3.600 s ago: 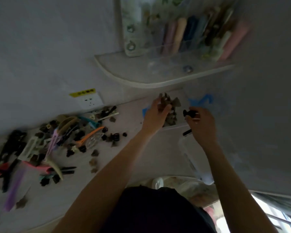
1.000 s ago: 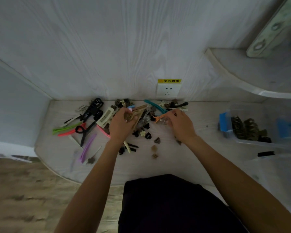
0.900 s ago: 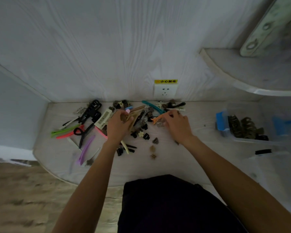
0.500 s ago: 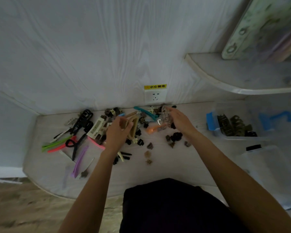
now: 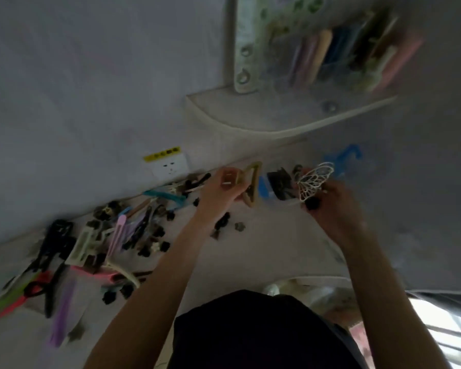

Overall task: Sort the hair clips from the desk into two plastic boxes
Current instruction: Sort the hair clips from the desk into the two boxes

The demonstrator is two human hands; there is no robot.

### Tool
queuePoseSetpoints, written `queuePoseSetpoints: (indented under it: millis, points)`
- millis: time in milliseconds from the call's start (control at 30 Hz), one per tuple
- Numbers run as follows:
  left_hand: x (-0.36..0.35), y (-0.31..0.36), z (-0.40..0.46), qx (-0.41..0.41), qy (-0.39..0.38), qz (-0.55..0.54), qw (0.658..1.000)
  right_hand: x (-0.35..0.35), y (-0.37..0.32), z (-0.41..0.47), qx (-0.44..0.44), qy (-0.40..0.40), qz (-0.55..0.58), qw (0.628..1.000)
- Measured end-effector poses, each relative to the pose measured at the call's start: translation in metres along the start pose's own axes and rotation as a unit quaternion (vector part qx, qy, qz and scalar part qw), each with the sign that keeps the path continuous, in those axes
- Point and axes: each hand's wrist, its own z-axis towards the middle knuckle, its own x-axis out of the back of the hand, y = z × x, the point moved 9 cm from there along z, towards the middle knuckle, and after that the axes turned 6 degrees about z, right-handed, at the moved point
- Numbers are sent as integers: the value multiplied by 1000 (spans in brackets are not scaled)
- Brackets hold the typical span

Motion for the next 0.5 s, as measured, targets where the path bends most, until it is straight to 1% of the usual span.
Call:
queuePoseSetpoints:
  millis: [67, 100, 133, 200, 267, 300, 367, 400, 467, 500]
  points:
    - [-28, 17, 16, -89, -11, 105, 990, 19, -21, -1, 29, 45, 24, 998]
    - [-48, 26, 23, -137, -20, 192, 971, 34, -33, -1, 50, 65, 29, 996]
    - [-65, 31, 28, -185, -18, 280, 942, 38, -40, -2, 54, 74, 25, 995]
    - [-102, 42, 35, -261, -37, 400, 878, 47, -57, -1, 65, 88, -13, 994]
    - [-129, 41, 42, -294, -73, 488, 818, 50, -65, 4, 68, 85, -42, 993]
    - [-138, 35, 47, -295, -96, 525, 792, 53, -69, 8, 68, 83, -46, 993]
    - [-144, 23, 52, -282, -148, 565, 761, 56, -72, 15, 67, 85, -34, 994]
    - [-145, 19, 51, -292, -166, 564, 754, 57, -73, 18, 65, 88, -41, 993]
    - [-144, 18, 44, -339, -184, 547, 743, 64, -72, 28, 56, 108, -119, 985]
    - [-140, 15, 43, -348, -185, 546, 739, 65, -71, 34, 51, 113, -165, 978]
